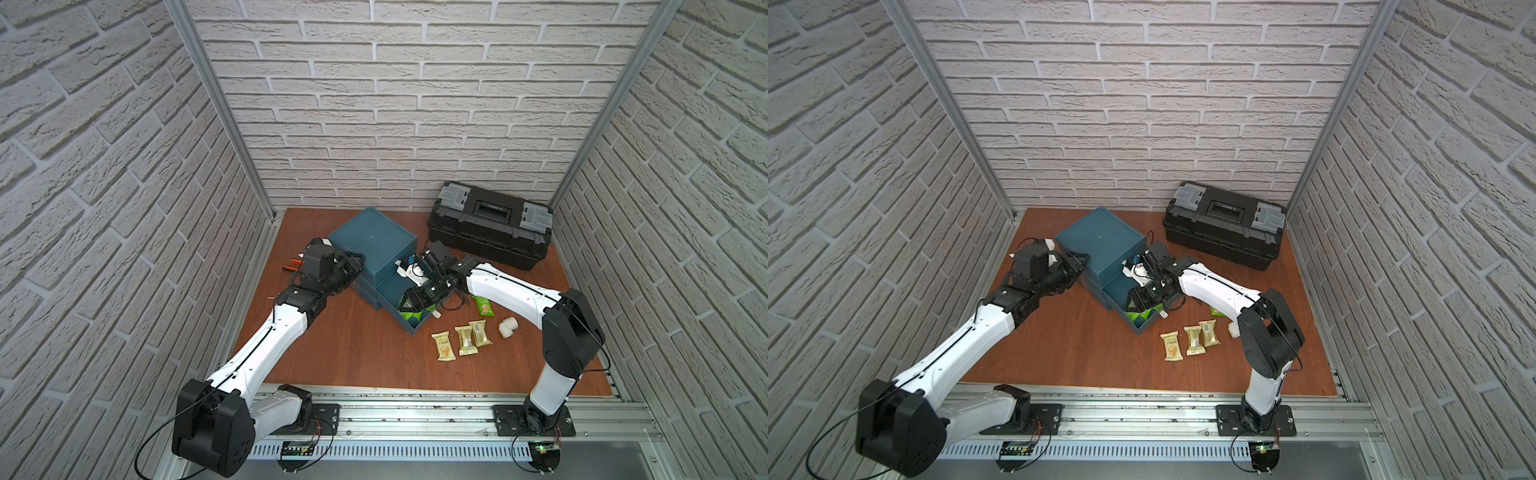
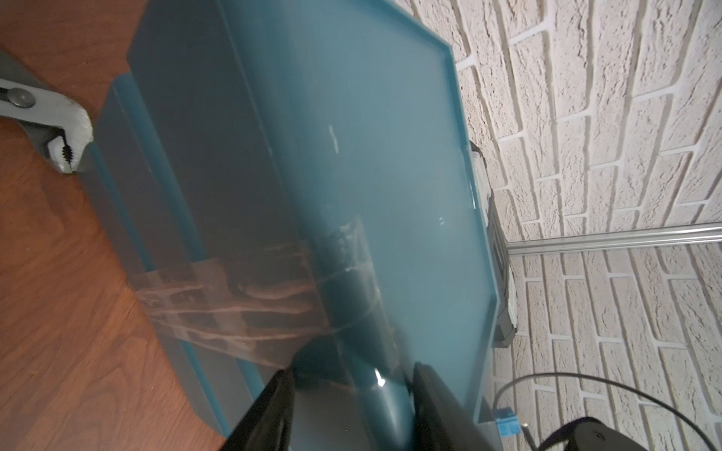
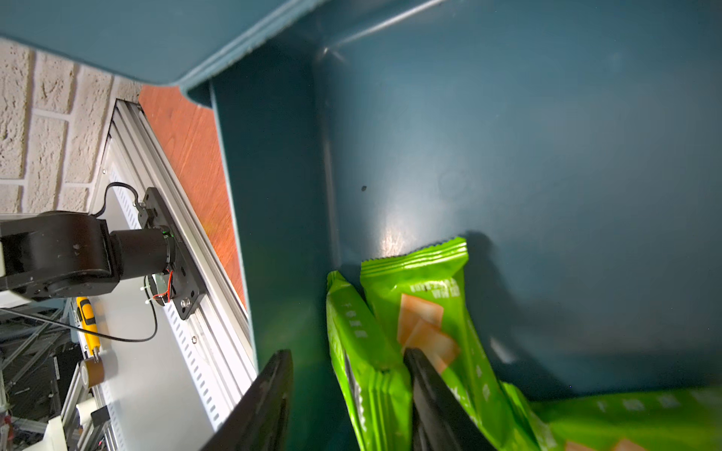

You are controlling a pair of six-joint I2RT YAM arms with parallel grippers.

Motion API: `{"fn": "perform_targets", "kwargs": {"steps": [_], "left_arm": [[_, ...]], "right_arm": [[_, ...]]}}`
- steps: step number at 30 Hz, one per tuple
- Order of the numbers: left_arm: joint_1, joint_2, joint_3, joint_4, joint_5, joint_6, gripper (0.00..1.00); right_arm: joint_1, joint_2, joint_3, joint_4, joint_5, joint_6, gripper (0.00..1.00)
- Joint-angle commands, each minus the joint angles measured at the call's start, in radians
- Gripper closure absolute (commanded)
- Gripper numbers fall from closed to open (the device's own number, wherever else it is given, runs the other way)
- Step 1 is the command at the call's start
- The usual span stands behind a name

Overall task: Take the cookies out of the drawer
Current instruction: Pick up the cookie from the drawer.

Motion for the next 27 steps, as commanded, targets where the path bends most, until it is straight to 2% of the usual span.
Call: {"fn": "perform_targets", "kwargs": {"steps": [1,17,27], "left_arm": [[0.007,0.039,-0.014,-0.089,-0.013,0.041,0.49],[0.007,0.037,-0.007,-0.093,-0.013,0.046,0.49],[0.007,0.029,-0.009,-0.095,-0.016,0.050,0.49]], "right_arm": [[0.008,-0.001,0.021,-0.006,-0.017,-0.012,0.54],[0.011,0.020,0.045,-0.027,0.024,-0.021,0.73],[0.007,-0.024,0.039,-0.009,0.014,0.001,0.79]]}}
